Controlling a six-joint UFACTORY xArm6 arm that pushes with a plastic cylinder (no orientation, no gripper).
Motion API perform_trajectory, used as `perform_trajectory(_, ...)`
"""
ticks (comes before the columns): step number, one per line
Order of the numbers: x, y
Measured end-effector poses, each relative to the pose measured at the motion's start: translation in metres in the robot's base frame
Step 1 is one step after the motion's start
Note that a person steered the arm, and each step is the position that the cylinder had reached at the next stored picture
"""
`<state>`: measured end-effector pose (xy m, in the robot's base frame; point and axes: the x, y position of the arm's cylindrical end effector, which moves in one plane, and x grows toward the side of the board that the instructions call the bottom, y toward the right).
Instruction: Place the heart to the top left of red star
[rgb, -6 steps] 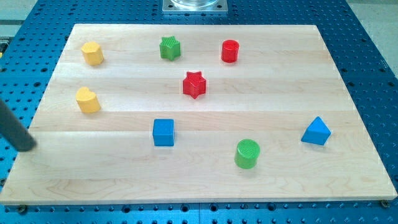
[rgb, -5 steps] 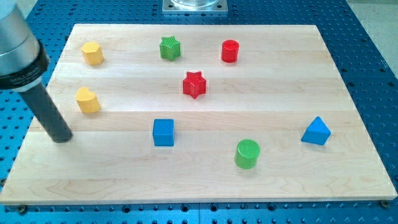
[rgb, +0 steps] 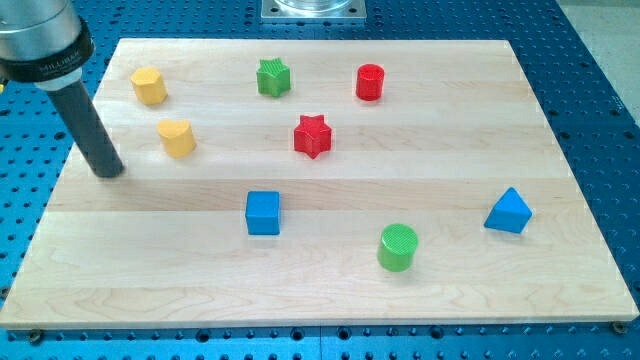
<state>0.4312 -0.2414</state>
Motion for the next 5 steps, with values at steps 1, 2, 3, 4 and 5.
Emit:
perform_trajectory(1,-0.026,0.072)
perform_trajectory(2,-0.037,0.124)
perform_trajectory(3,-0.057,0.093)
perform_trajectory(4,-0.099,0.107)
perform_trajectory(5,-0.155,0.072)
